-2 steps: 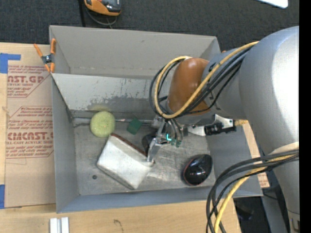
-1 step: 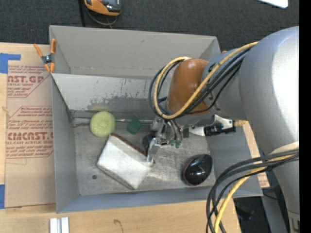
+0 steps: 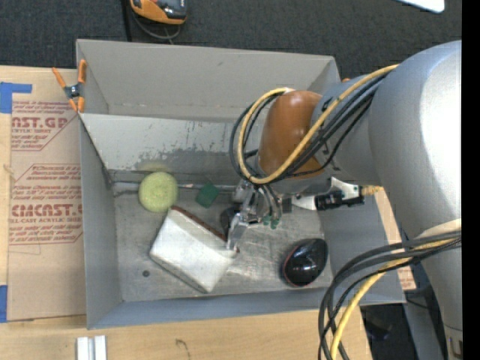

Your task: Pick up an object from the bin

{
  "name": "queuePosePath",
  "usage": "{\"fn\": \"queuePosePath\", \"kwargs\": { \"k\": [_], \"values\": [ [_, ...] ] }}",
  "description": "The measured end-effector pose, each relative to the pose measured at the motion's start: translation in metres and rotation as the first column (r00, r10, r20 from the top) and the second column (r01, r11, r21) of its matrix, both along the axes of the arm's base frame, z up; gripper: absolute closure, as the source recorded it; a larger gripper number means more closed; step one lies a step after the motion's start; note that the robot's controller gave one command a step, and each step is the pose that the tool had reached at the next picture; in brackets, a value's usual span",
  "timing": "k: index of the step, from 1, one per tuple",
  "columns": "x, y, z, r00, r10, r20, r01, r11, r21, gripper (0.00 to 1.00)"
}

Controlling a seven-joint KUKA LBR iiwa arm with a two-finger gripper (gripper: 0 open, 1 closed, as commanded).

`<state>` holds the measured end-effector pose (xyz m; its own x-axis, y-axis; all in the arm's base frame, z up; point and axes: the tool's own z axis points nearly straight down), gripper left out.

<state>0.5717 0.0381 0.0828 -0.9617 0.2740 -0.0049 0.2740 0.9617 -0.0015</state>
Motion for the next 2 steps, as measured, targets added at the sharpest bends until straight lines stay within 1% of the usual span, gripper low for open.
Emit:
{"fn": "queuePosePath", "kwargs": {
  "k": [1,2],
  "values": [
    [0.002,0.0,0.056,1.0,-0.005,-0.011,0.005,1.0,0.002,1.0],
    [0.003,-0.005,0.124,0.999,-0.033,-0.012,0.033,0.999,0.001,1.0]
  ]
}}
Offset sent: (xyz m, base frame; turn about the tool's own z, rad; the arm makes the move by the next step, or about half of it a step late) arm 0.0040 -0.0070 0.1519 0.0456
